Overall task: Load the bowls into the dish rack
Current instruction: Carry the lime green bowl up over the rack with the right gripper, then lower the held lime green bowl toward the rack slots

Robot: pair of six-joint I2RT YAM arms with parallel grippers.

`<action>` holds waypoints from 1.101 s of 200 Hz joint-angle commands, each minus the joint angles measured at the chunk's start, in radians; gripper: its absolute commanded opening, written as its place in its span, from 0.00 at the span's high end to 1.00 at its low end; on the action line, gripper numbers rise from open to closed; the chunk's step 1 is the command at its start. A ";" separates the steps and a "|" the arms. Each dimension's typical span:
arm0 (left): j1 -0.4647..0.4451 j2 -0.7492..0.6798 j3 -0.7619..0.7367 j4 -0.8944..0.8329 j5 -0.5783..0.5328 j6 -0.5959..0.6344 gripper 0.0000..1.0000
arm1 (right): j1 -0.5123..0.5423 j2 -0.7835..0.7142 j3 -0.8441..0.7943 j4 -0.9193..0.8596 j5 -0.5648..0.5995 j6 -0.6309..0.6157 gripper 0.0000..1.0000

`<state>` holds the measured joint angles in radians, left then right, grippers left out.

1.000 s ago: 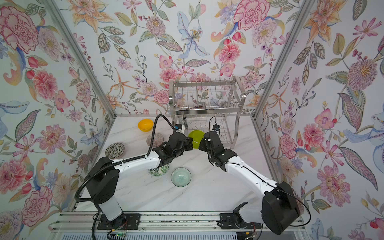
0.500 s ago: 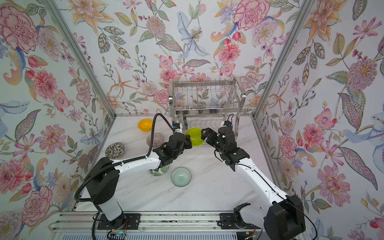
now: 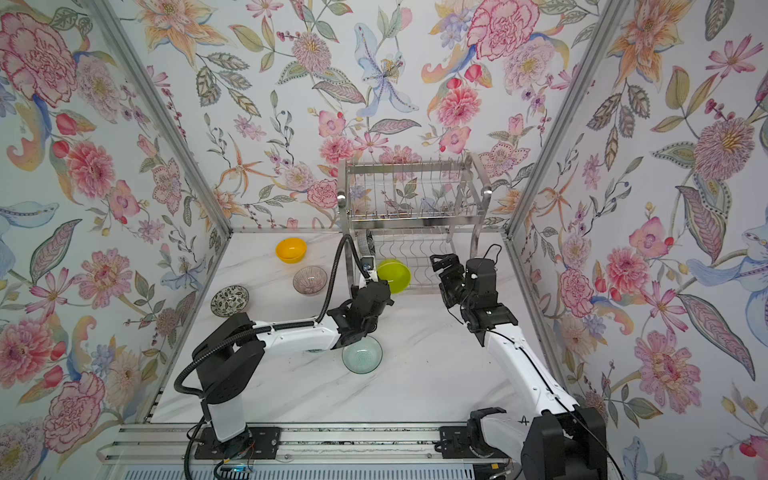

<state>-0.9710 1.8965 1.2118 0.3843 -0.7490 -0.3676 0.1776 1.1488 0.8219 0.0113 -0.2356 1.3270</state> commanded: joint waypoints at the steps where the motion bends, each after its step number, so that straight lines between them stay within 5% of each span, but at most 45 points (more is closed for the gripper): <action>1: 0.001 0.027 0.035 0.082 -0.089 0.106 1.00 | -0.016 -0.027 -0.035 0.116 -0.050 0.210 0.01; 27: 0.000 0.052 0.022 0.131 -0.072 0.122 1.00 | 0.008 -0.006 -0.090 0.241 -0.055 0.386 0.03; 102: -0.003 0.102 0.025 0.222 -0.032 0.162 1.00 | 0.113 0.097 -0.125 0.434 0.006 0.607 0.19; 220: -0.013 0.099 -0.022 0.303 -0.029 0.177 1.00 | 0.201 0.220 -0.025 0.520 0.115 0.714 0.50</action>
<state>-0.9749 1.9789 1.1999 0.6250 -0.7681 -0.2058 0.3603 1.3449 0.7334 0.4847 -0.1528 2.0060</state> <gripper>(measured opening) 0.095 0.524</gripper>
